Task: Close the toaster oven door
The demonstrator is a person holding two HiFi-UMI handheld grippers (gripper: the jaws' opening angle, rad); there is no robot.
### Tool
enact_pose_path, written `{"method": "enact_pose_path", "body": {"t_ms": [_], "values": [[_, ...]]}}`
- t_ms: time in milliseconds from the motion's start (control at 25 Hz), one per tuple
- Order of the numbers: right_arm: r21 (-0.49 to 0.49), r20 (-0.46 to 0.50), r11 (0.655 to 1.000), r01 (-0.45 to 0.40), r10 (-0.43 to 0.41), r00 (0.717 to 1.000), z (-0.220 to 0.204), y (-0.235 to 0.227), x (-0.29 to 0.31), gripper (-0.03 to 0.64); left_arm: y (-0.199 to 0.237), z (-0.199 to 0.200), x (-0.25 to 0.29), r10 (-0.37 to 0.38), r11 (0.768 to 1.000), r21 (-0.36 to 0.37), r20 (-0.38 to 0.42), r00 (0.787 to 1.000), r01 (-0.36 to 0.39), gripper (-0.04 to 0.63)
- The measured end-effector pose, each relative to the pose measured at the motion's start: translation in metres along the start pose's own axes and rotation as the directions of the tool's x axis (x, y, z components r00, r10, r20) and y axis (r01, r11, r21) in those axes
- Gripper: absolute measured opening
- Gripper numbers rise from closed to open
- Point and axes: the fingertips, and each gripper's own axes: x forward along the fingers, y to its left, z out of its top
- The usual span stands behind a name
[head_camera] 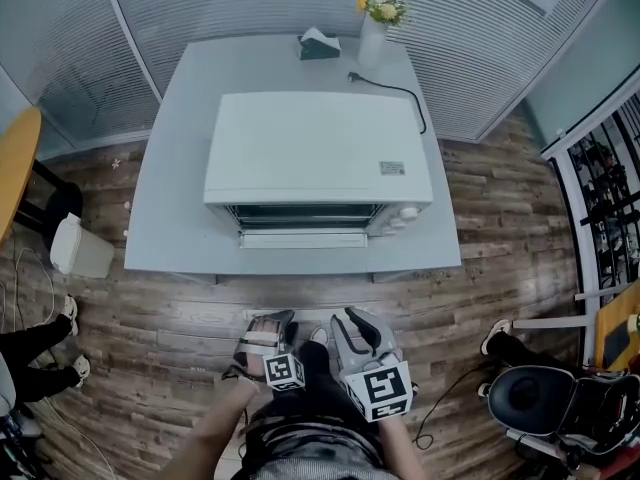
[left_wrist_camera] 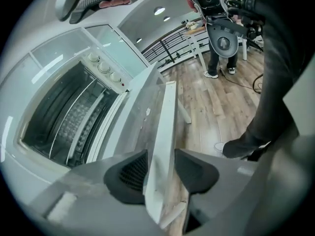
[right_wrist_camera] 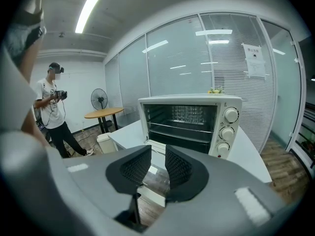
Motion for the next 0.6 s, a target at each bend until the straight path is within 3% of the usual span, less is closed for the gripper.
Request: {"method": "enact_pose_path", "body": {"t_ms": [160,600], "values": [[-0.001,-0.018,1.000,-0.002,0.002,1.000,-0.003,-0.003,0.003,0.087,0.002,-0.003,0.007,-0.008,1.000,-0.012,-0.034,0.999,0.007,0.178],[0.021,-0.019,1.000,-0.001,0.001,1.000,-0.002,-0.019,0.005,0.098,0.012,0.005,-0.014,-0.013,1.000,0.001,-0.021,1.000,0.013,0.171]]}}
